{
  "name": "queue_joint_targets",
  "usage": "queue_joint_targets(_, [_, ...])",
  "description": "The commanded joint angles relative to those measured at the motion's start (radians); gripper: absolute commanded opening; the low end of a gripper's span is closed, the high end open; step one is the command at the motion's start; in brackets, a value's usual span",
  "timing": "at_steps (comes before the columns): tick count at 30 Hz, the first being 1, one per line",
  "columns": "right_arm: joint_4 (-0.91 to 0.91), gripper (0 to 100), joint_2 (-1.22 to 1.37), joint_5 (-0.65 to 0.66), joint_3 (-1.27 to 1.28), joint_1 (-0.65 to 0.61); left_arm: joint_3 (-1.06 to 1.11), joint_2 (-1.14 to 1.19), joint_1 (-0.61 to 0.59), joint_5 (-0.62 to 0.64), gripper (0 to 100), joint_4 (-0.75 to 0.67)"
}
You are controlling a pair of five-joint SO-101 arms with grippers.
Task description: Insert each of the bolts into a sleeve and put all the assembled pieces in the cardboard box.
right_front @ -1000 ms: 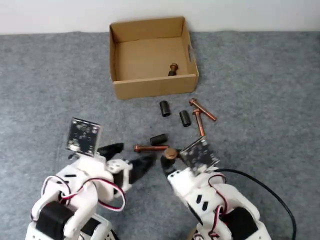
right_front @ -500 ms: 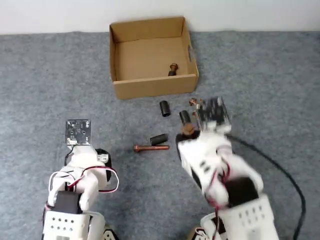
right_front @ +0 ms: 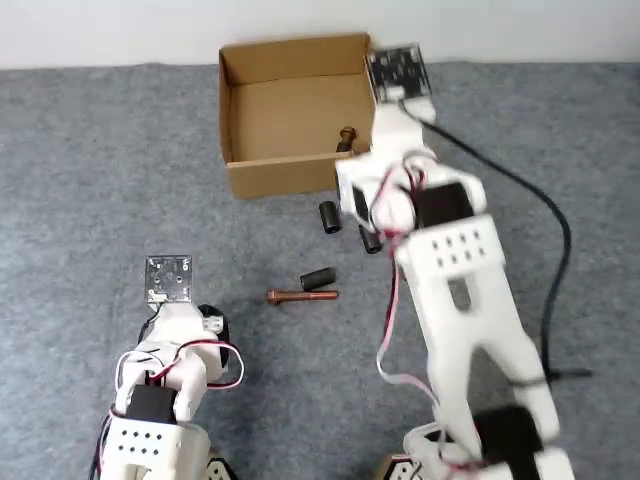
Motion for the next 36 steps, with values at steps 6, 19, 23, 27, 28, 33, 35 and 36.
queue_joint_targets(6, [-0.058, 0.8, 0.329, -0.005, -0.48, 0.008, -0.005, -0.009, -0.006, -0.005, 1, -0.028])
queue_joint_targets(19, [-0.311, 0.8, 0.705, -0.003, -0.671, 0.004, -0.005, -0.009, -0.044, -0.003, 1, -0.028])
queue_joint_targets(23, [-0.363, 0.8, 0.768, -0.003, -0.671, 0.002, -0.005, -0.009, -0.046, -0.002, 1, -0.028])
queue_joint_targets(27, [-0.381, 0.8, 0.819, -0.002, -0.671, 0.002, -0.005, -0.009, -0.046, -0.002, 1, -0.028])
queue_joint_targets(28, [-0.381, 0.8, 0.829, -0.002, -0.671, 0.001, -0.005, -0.009, -0.046, -0.002, 1, -0.028])
queue_joint_targets(33, [-0.381, 0.8, 0.871, -0.002, -0.671, -0.016, -0.005, -0.009, -0.046, -0.002, 1, -0.028])
queue_joint_targets(35, [-0.377, 0.8, 0.877, -0.002, -0.671, -0.028, -0.005, -0.009, -0.046, -0.002, 1, -0.028])
queue_joint_targets(36, [-0.375, 0.8, 0.878, 0.003, -0.671, -0.03, -0.005, -0.009, -0.046, -0.002, 1, -0.028])
